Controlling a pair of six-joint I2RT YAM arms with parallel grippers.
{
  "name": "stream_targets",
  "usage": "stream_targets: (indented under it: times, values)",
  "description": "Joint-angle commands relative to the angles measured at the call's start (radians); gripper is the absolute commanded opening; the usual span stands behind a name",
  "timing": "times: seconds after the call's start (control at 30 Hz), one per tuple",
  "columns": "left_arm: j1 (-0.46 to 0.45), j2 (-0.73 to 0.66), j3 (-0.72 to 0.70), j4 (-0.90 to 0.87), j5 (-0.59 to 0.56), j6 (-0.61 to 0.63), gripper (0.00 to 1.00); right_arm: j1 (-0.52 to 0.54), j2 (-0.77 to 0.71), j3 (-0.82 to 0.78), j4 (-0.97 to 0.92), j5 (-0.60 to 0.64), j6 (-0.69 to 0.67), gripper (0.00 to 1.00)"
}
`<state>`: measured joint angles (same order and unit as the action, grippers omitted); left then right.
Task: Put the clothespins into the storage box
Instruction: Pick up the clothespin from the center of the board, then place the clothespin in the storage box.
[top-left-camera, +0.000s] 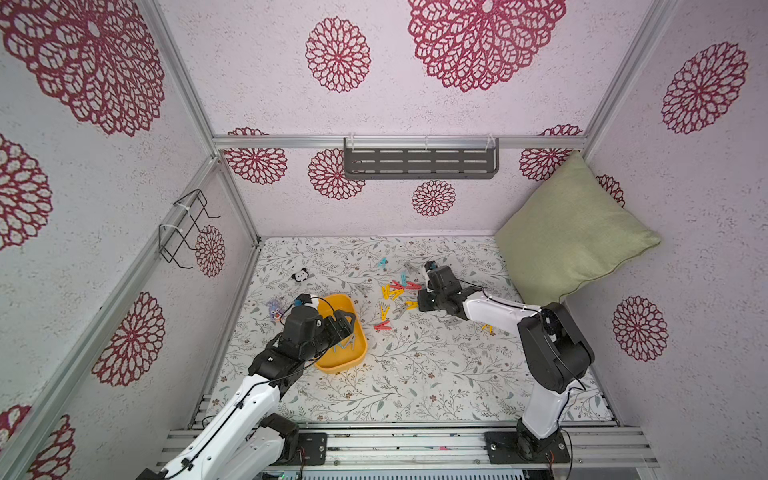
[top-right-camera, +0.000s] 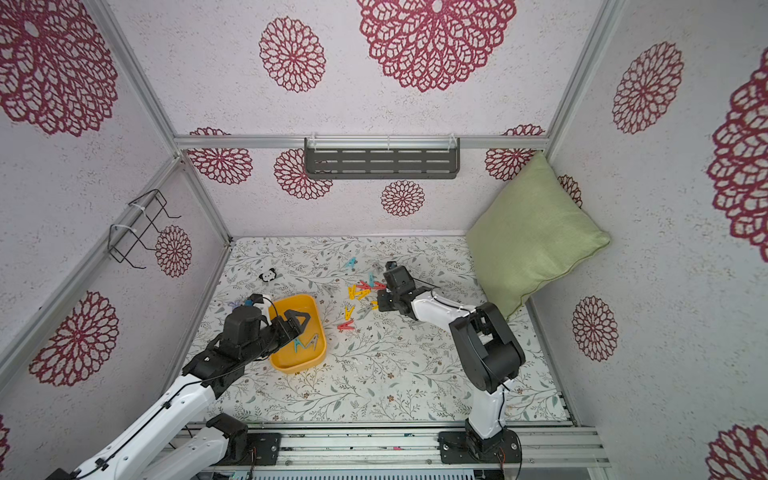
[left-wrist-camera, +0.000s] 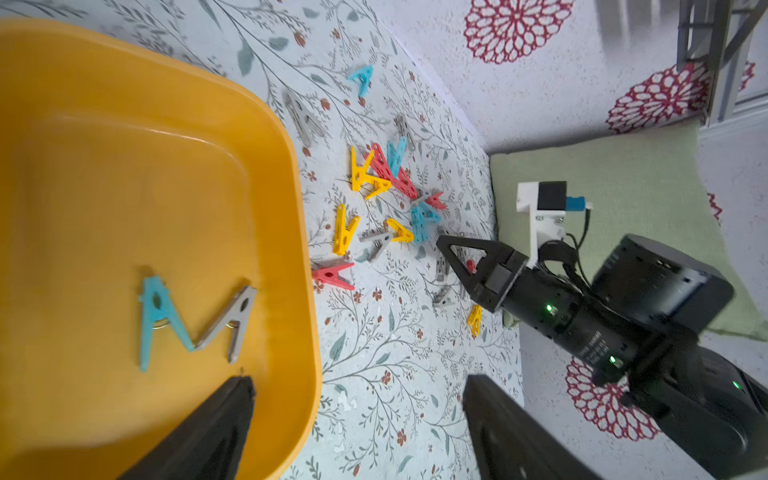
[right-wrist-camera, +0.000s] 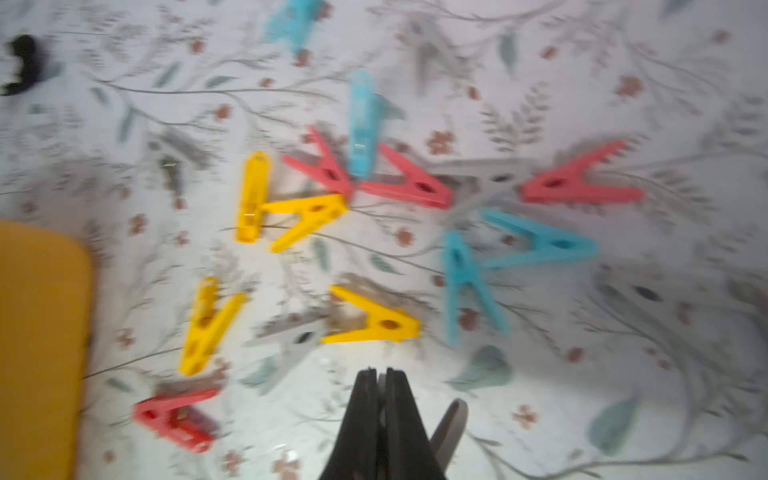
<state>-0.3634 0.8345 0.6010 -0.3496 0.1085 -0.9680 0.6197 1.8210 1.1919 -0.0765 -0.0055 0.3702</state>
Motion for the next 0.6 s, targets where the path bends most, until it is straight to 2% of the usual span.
stream_targets:
  times: [0.0,0.37,0.57]
  values:
    - [0.071,-0.059,-0.021,-0.094,0.011,0.037,0.88,0.087,-0.034,0.065,-0.008,-0.065,0.024,0.00]
    - [0.310,-0.211,-0.050,-0.217,0.081,0.080,0.89,0.321,0.129,0.310,-0.063,-0.185,0.016,0.00]
    - [0.363,-0.258,-0.056,-0.252,0.114,0.085,0.89,0.370,0.218,0.405,-0.104,-0.205,0.004,0.04]
